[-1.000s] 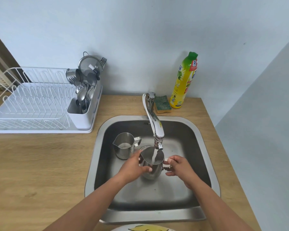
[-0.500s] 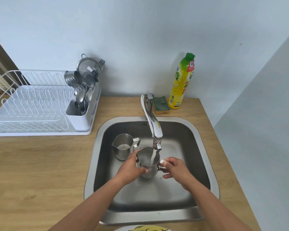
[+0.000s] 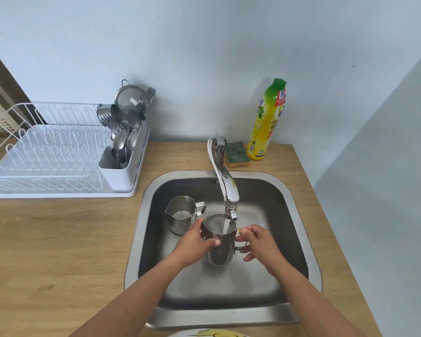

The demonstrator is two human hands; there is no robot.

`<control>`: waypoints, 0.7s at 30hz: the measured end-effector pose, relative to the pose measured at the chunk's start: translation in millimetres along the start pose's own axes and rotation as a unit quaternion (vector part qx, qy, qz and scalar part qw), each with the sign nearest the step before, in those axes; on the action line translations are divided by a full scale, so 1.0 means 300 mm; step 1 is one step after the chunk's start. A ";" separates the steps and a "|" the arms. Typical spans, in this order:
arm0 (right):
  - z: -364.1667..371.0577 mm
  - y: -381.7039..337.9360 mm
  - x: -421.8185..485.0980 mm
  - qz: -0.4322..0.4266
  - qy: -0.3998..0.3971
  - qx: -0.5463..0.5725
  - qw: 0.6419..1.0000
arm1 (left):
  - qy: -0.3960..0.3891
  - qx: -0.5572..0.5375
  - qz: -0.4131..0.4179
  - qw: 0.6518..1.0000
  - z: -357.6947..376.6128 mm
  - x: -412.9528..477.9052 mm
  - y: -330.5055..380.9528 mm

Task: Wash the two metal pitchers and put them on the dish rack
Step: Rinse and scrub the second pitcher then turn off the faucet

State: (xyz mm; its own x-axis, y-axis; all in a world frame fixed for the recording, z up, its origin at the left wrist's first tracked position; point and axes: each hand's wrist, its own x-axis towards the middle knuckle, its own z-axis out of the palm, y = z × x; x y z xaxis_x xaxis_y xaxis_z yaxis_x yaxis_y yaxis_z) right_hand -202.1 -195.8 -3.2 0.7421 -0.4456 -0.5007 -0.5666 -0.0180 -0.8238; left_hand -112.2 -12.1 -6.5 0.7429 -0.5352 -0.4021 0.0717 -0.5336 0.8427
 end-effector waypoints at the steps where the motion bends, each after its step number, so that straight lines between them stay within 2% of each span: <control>1: 0.002 -0.004 -0.003 0.002 0.007 -0.014 1.000 | -0.002 -0.009 -0.007 1.000 0.001 0.003 -0.003; 5: 0.002 -0.016 -0.006 0.032 0.008 -0.049 0.998 | -0.001 -0.053 -0.034 0.998 0.002 -0.003 -0.005; 8: 0.004 -0.014 -0.008 0.059 -0.007 -0.059 0.996 | -0.006 -0.102 -0.087 0.991 0.007 -0.008 -0.010; 14: 0.008 -0.020 0.004 0.075 -0.028 -0.074 0.994 | -0.016 -0.114 -0.167 0.979 0.000 -0.008 -0.006; 21: 0.000 -0.067 0.046 0.098 -0.016 -0.076 0.992 | -0.023 -0.142 -0.209 0.967 -0.020 0.000 0.043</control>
State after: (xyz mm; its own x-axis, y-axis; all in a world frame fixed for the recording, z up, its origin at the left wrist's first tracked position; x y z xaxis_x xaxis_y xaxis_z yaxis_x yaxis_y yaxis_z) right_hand -180.4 -201.5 6.4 0.6218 -0.4254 -0.6576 -0.7471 -0.0704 -0.6609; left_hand -107.2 -15.1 6.7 0.5794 -0.3447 -0.7386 0.5436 -0.5118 0.6653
